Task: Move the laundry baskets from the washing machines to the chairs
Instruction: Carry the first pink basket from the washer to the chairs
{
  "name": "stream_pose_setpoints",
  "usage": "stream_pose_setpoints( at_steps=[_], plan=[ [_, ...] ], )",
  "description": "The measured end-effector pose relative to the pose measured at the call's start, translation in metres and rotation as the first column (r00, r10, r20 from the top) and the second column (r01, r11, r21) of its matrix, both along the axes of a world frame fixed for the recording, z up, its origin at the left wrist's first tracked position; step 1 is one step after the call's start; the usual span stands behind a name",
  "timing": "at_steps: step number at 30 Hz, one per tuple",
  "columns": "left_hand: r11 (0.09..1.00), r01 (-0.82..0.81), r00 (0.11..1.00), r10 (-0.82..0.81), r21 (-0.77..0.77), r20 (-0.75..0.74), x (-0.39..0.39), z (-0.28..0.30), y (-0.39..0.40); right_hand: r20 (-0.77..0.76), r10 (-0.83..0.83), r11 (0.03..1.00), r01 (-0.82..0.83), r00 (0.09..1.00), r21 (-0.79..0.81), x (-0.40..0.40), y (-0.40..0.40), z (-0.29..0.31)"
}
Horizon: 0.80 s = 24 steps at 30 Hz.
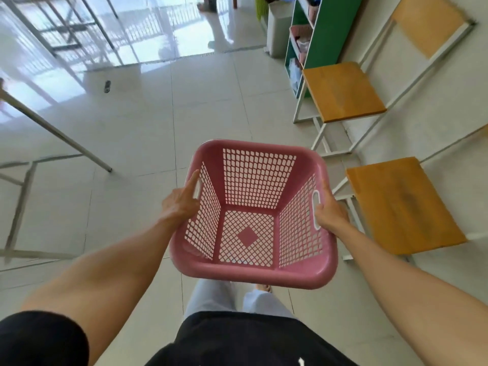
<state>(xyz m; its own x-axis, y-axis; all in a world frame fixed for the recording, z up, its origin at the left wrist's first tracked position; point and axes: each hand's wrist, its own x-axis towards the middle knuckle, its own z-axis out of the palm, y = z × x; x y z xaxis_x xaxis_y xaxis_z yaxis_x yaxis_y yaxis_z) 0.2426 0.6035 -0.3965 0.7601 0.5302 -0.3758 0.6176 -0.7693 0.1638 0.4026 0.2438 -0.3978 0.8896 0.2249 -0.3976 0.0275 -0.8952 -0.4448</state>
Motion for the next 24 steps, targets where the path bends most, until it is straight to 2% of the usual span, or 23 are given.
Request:
stream_pose_setpoints(
  at_steps=[4,10,16,20,24],
  plan=[
    [1.0,0.013,1.0,-0.013,-0.012,0.013,0.04,-0.004,0.036,-0.015,0.025,0.999,-0.026,1.0,-0.029,0.043,0.037,0.004],
    [0.995,0.042,0.999,-0.04,-0.087,0.025,0.123,-0.027,0.091,-0.021,-0.05,0.999,0.05,0.999,-0.013,0.104,0.084,0.007],
    [0.973,0.149,0.989,-0.149,-0.177,0.013,0.215,-0.024,0.142,-0.047,-0.176,0.983,0.173,0.983,-0.055,0.16,0.129,0.011],
    [0.946,0.232,0.973,-0.23,-0.227,0.035,0.295,-0.013,0.184,-0.035,-0.245,0.969,0.245,0.969,-0.017,0.198,0.157,0.027],
    [0.911,0.344,0.939,-0.338,-0.226,0.068,0.373,-0.013,0.208,-0.033,-0.394,0.918,0.395,0.918,0.019,0.231,0.177,0.032]
  ],
)
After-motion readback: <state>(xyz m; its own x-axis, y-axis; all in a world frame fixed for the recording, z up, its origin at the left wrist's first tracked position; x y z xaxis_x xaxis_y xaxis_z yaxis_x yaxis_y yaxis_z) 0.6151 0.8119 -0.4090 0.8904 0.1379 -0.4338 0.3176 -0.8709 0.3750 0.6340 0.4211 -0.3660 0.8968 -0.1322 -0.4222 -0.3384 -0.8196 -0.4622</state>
